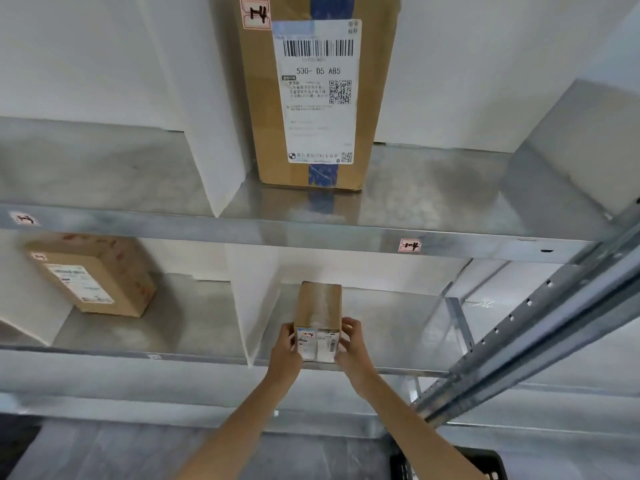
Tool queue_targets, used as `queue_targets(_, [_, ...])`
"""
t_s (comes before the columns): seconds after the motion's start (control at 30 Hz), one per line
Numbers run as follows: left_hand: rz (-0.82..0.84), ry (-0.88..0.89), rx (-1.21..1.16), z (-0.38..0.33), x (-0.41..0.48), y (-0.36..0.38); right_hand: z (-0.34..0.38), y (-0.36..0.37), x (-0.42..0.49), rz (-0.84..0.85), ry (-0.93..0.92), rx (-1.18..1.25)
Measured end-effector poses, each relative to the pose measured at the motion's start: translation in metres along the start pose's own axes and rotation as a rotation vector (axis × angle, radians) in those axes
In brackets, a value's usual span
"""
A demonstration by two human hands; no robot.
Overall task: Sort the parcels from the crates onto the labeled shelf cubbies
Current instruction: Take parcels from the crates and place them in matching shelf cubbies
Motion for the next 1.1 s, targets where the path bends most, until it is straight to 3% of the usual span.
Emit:
queue_targets(0.53, [0.001, -0.034, 0.001, -0.008, 0.034, 0.008, 0.021, 0.001, 0.029, 0.037, -0.063, -0.034])
queue_targets(0.7, [-0.199, -0.116, 0.106, -0.026, 0.0, -0.007, 0.032, -0.026, 0.0, -0.192, -0.084, -0.101])
queue_targets(0.87, [-0.281, 0.137, 0.183, -0.069, -0.048, -0.028, 0.082, -0.032, -0.046, -0.349, -0.363, -0.167])
queue_targets(1.0, [-0.293, 0.438, 0.226, -0.114, -0.084, -0.055, 0.121, -0.001, -0.093, -0.306, -0.605, -0.213])
queue_targets(1.1, [-0.313, 0.559, 0.187, -0.137, -0.116, -0.092, 0.146, 0.038, -0.136, -0.258, -0.743, -0.249])
Point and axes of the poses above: each hand's wrist, its own x-axis towards the middle knuckle, its own y-axis out of the palm, z = x × y, the point moved 5 cm from there along x, towards the middle knuckle, and after that the axes turned 5 degrees about y, right-handed, at the moved point
